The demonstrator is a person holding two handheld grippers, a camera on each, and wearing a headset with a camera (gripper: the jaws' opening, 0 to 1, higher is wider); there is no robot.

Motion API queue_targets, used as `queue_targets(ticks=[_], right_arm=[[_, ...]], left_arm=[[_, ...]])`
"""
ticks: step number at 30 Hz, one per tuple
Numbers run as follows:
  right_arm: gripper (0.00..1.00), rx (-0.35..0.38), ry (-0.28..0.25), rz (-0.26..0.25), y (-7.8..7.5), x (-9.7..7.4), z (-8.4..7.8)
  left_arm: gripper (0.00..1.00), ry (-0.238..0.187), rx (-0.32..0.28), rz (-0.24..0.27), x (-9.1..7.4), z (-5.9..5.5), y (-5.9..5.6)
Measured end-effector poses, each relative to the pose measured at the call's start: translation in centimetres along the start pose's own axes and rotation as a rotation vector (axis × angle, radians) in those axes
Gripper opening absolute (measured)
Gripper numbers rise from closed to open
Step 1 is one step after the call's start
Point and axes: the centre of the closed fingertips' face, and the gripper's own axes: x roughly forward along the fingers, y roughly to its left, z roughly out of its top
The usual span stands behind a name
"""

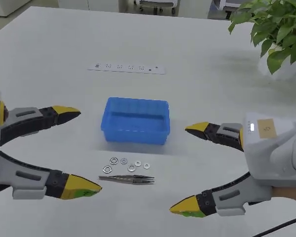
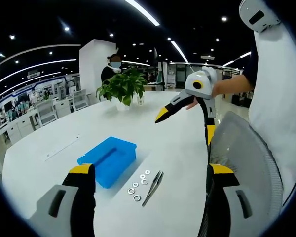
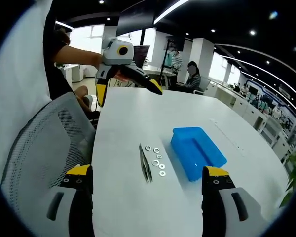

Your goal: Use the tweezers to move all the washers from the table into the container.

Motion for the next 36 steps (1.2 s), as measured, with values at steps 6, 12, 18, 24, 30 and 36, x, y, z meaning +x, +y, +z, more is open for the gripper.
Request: queue_targets(ticks=[6, 12, 18, 24, 30, 36], right_arm=[[0.89, 0.010, 0.025, -0.002, -0.3, 0.5, -0.3], [0.86, 0.011, 0.057, -0.002, -0.7, 1.1, -1.0], [0.83, 0.028, 0.075, -0.002, -1.1, 1.8, -1.6], [0.81, 0.040, 0.087, 0.006, -1.2, 2.3, -2.0], [0.81, 0.052, 0.091, 0.006, -1.3, 2.6, -2.3], [0.81, 0.061, 0.103, 0.009, -1.5, 2.8, -2.9]], left_arm=[[0.95, 0.014, 0.024, 0.001, 0.4, -0.8, 0.5], [0.92, 0.053, 0.032, -0.009, 0.8, -2.0, 1.0], [0.88, 0.083, 0.029, -0.017, 1.2, -3.2, 1.4], [0.87, 0.096, 0.022, -0.027, 1.5, -3.8, 1.5], [0.87, 0.098, 0.016, -0.035, 1.7, -4.0, 1.6], [0.87, 0.119, 0.024, -0.038, 1.5, -4.6, 1.9]])
